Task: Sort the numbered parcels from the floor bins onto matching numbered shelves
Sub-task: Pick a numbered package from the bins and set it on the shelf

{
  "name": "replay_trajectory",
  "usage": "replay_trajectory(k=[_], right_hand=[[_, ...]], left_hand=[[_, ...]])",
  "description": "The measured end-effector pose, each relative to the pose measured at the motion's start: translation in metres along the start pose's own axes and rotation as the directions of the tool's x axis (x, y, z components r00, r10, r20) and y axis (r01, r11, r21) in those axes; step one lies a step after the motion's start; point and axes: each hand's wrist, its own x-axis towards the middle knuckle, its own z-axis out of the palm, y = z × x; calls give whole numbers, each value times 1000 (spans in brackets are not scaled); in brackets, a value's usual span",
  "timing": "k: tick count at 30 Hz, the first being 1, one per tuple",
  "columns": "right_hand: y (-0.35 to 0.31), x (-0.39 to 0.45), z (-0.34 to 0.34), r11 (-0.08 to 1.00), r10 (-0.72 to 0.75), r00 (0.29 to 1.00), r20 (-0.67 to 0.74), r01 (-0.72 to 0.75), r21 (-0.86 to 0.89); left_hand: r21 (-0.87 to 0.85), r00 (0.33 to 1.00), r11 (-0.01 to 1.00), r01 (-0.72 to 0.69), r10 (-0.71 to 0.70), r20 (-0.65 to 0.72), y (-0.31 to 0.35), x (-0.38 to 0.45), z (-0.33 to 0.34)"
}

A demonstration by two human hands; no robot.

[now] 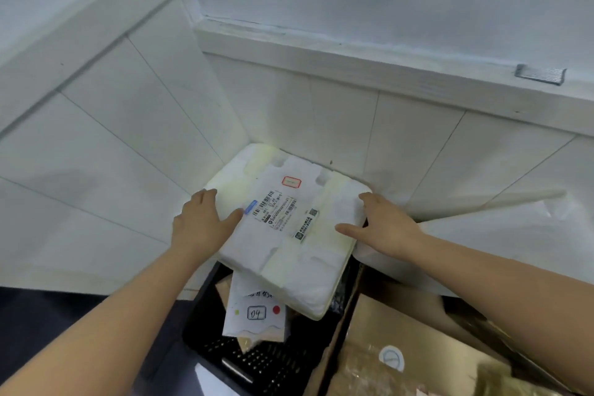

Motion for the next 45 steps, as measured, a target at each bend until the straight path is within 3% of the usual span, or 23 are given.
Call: replay_trajectory(k=[8,11,15,19,24,34,39,45], right_hand=[[1,21,44,927,242,960,-139,-186,325],[8,21,61,762,352,936,13,-295,576],[9,16,83,577,270,945,185,-313,755],[5,11,96,389,195,958,209,-271,880],[3,-15,88,407,132,983,131,-174,897],[-37,-103,-22,524,82,996,-21,-25,851],[-45,-156,-79,655,82,986,-147,58,754],[-57,-218,-137,698,-17,950,-310,234,677]], left_hand=[[60,995,995,81,-78,-57,-23,51,22],[50,988,993,105,-98,-119,-23,59,25],[69,986,987,148,-141,-86,-24,60,29],[-185,979,963,198,-202,-7,-33,48,30],[-250,972,939,237,-230,57,-32,15,11],[-262,983,954,144,-168,-72,-5,-65,-99],[-263,981,957,119,-153,-116,13,-119,-157],[-355,944,924,144,-236,-229,30,-211,-214]])
